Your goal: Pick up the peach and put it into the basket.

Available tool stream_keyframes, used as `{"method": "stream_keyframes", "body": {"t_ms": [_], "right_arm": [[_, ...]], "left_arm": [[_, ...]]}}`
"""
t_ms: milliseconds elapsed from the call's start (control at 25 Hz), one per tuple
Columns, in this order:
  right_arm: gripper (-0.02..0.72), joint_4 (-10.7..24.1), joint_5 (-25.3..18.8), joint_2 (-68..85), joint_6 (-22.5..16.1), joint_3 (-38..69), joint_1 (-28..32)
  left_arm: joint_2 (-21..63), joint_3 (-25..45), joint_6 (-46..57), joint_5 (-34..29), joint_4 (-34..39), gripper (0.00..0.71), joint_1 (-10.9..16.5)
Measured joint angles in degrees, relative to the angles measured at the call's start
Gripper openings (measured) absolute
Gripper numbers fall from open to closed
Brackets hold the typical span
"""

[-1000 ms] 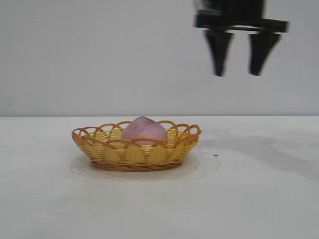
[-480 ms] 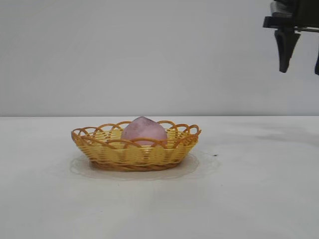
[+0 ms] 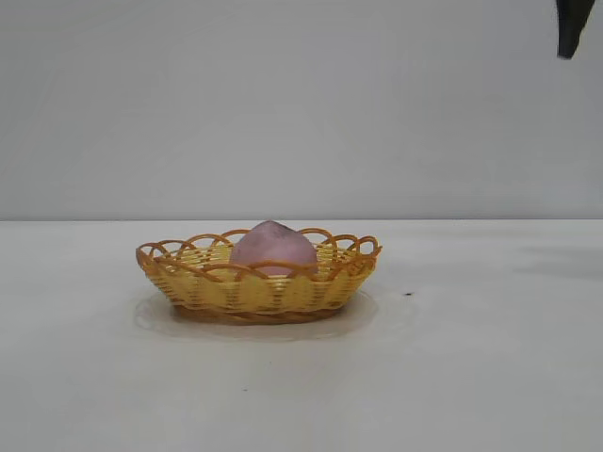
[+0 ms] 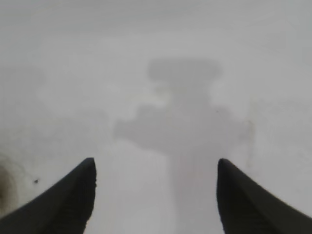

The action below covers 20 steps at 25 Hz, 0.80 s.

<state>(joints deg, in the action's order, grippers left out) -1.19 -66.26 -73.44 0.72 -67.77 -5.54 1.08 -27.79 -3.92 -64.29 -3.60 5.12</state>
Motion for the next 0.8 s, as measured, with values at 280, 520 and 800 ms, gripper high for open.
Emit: {"method": "stream_keyframes", "body": {"t_ms": [280, 520, 800], "right_arm": [[0.482, -0.2, 2.1, 37.8, -2.1, 25.6, 0.0], [0.482, -0.2, -3.3, 63.7, -1.7, 37.0, 0.0], [0.482, -1.4, -2.7, 72.3, 0.2, 37.8, 0.0]], "left_arm": [[0.0, 0.0, 0.0, 0.0, 0.1, 0.368, 0.0], [0.0, 0.0, 0.0, 0.0, 0.1, 0.368, 0.0], [0.0, 0.0, 0.0, 0.0, 0.1, 0.368, 0.0]]}}
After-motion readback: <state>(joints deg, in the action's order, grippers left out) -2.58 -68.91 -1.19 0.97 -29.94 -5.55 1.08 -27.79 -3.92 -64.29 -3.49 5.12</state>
